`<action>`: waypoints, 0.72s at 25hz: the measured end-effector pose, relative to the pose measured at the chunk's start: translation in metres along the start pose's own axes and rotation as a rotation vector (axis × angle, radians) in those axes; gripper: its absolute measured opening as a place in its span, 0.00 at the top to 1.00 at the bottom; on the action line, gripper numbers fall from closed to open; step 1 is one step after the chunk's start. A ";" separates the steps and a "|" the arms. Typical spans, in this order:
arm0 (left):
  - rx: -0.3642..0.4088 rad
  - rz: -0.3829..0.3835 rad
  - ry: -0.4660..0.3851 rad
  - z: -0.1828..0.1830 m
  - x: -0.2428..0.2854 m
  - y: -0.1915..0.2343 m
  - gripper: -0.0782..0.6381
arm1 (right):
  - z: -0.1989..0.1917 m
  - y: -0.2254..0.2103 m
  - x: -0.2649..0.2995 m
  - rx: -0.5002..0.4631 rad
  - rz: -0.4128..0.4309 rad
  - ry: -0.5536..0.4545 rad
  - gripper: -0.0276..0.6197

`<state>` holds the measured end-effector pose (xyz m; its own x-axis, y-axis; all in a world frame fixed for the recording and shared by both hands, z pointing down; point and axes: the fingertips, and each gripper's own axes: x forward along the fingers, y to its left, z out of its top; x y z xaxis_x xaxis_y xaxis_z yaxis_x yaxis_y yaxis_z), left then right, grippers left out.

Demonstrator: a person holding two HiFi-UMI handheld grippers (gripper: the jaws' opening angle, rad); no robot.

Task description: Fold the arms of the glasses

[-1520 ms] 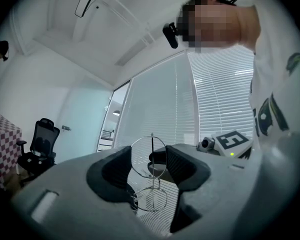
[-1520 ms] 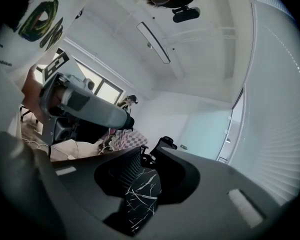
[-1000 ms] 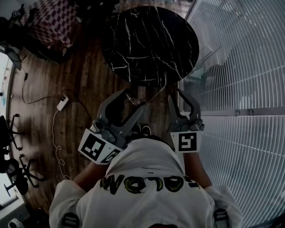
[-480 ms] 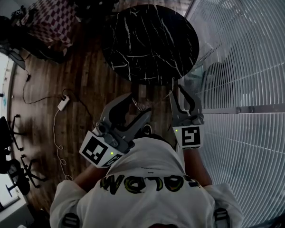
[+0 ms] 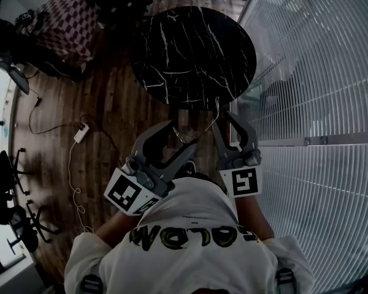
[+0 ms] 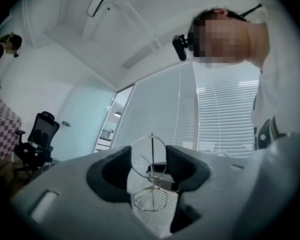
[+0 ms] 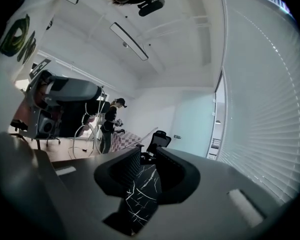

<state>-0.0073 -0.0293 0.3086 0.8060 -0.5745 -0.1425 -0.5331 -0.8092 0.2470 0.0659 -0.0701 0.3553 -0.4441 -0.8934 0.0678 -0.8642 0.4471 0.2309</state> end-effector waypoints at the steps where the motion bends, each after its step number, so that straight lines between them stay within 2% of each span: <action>1: 0.000 0.000 0.000 -0.001 0.000 0.000 0.59 | 0.002 0.002 0.000 0.005 0.005 -0.006 0.80; 12: -0.002 -0.003 0.009 0.003 0.000 0.001 0.59 | 0.029 0.034 0.003 0.060 0.080 -0.042 0.81; 18: -0.004 -0.003 0.005 0.001 0.001 0.001 0.59 | 0.030 0.049 0.000 0.077 0.122 -0.042 0.81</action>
<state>-0.0075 -0.0305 0.3073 0.8089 -0.5714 -0.1381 -0.5296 -0.8103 0.2508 0.0164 -0.0473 0.3372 -0.5549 -0.8304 0.0498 -0.8181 0.5556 0.1485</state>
